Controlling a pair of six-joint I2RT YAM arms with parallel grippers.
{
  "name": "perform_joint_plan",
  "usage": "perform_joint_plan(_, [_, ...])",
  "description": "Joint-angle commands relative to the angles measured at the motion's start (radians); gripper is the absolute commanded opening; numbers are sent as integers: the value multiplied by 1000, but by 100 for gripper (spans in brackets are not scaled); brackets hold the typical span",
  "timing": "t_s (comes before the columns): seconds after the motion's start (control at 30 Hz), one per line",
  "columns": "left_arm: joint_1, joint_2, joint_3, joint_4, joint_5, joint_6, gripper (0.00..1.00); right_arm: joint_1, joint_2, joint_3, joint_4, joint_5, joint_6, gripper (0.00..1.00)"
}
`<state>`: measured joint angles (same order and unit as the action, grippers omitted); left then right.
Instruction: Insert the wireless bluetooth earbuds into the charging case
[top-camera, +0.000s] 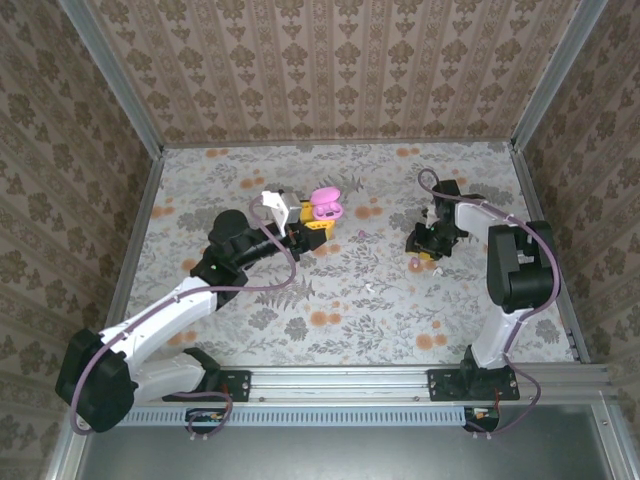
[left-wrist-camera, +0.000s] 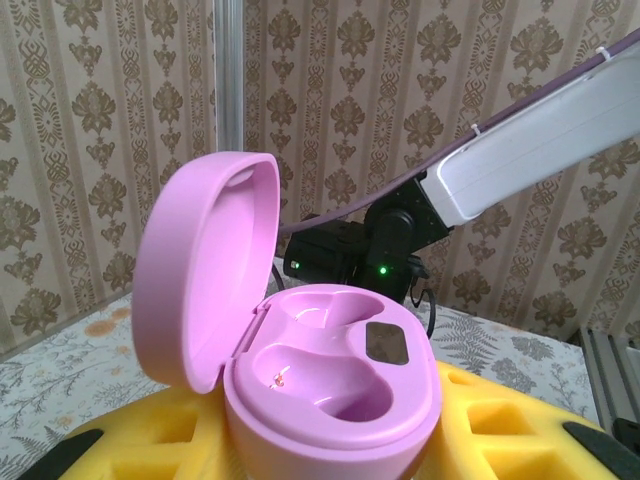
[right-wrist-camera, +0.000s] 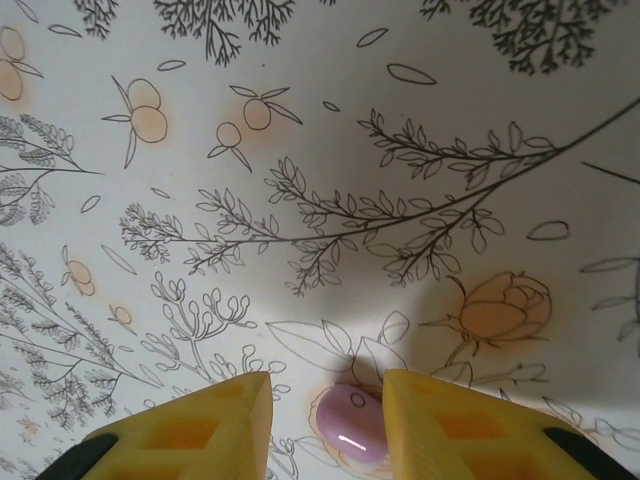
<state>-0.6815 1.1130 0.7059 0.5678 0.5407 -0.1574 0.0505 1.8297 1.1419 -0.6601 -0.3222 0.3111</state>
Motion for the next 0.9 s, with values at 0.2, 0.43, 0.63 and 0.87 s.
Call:
perform_joint_plan(0.2, [-11,-25,15,8,-3,9,39,9,-11,-29,-41,-21,-15,32])
perform_joint_plan(0.43, [-11,-25,15,7,0,10,39,20,-73,-99,-15,-74,26,34])
perform_joint_plan(0.63, [-11,-27,13,6,3,12,39,38,-87,-123,7,-110,39,34])
perform_joint_plan(0.87, [-11,-36,12,-6,1,12,39,43,-103,-114,-13,-30,52,36])
